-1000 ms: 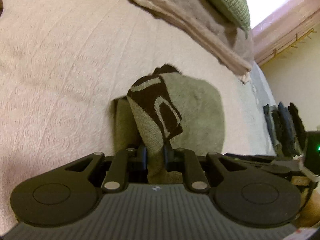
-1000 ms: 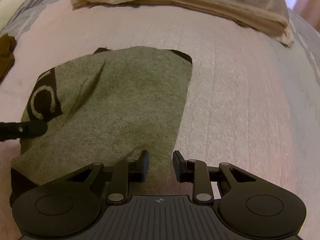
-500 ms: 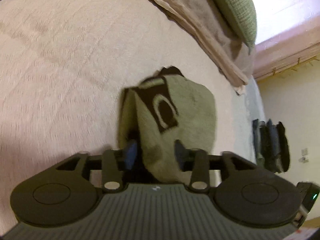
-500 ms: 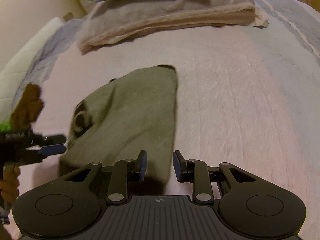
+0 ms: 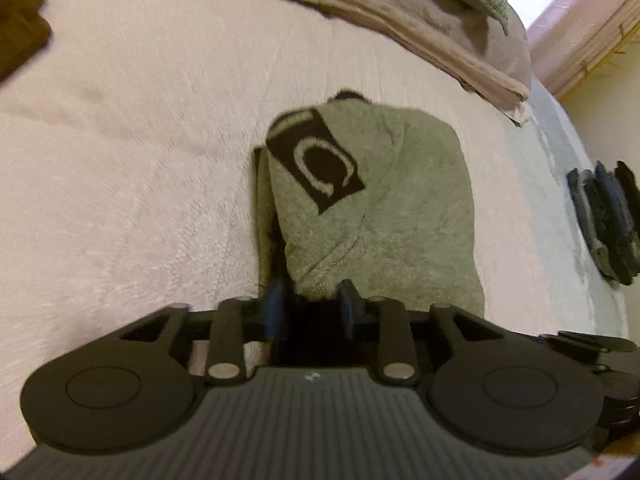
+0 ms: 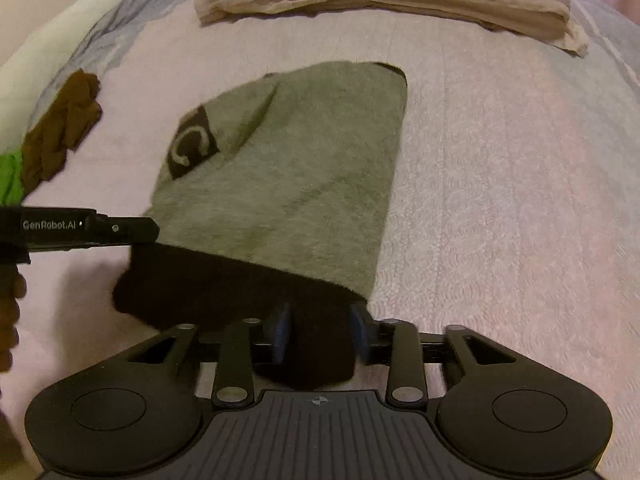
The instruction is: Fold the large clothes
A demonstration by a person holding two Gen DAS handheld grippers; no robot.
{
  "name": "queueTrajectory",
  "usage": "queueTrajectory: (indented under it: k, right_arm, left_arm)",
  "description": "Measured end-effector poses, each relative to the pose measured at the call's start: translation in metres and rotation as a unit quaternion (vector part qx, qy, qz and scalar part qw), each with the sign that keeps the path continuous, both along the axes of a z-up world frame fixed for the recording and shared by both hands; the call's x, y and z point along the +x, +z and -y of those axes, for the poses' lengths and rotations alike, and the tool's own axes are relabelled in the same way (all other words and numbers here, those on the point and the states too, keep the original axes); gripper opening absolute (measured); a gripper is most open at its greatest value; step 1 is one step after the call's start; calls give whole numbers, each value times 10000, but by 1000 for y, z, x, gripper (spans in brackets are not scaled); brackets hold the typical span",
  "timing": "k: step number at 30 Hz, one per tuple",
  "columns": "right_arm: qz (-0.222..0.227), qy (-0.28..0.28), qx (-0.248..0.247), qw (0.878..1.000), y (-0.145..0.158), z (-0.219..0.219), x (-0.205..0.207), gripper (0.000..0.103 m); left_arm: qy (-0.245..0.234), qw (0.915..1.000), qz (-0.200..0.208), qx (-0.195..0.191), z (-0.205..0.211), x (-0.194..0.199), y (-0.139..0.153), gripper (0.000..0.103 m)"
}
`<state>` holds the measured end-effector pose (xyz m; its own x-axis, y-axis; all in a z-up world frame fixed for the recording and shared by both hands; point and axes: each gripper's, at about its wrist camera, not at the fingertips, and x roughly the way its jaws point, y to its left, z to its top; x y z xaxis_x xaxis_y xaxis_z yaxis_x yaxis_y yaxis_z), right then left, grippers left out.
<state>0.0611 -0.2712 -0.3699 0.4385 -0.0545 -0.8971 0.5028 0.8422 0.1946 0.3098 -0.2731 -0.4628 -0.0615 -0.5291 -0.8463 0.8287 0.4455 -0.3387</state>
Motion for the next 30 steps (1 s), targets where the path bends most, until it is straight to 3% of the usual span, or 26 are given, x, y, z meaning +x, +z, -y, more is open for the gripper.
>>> queueTrajectory:
  k: [1, 2, 6, 11, 20, 22, 24, 27, 30]
  right_arm:
    - [43, -36, 31, 10000, 6, -1, -3, 54]
    - [71, -62, 30, 10000, 11, -4, -6, 60]
    - [-122, 61, -14, 9999, 15, -13, -4, 61]
    - [-191, 183, 30, 9996, 20, -16, -10, 61]
    - [-107, 182, 116, 9997, 23, -1, -25, 62]
    - [-97, 127, 164, 9997, 21, 5, -30, 62]
    - [-92, -17, 252, 9996, 18, 14, -36, 62]
    - [-141, -424, 470, 9979, 8, 34, -51, 62]
    - [-253, -837, 650, 9940, -3, 57, -69, 62]
  left_arm:
    - [53, 9999, 80, 39, -2, -4, 9, 28]
    - [89, 9998, 130, 101, -6, -7, 16, 30]
    - [263, 9970, 390, 620, -14, -27, 36, 36]
    - [449, 9935, 307, 1003, -21, -50, 44, 38]
    - [642, 9924, 240, 1022, -21, -65, 43, 40]
    - [836, 9926, 36, 883, -28, -64, 41, 46]
    - [1194, 9904, -416, 553, -43, -61, 33, 63]
    - [1962, 9720, -1292, -25, -74, -58, 6, 66]
    - [2645, 9410, -2079, -370, -89, -59, -33, 65]
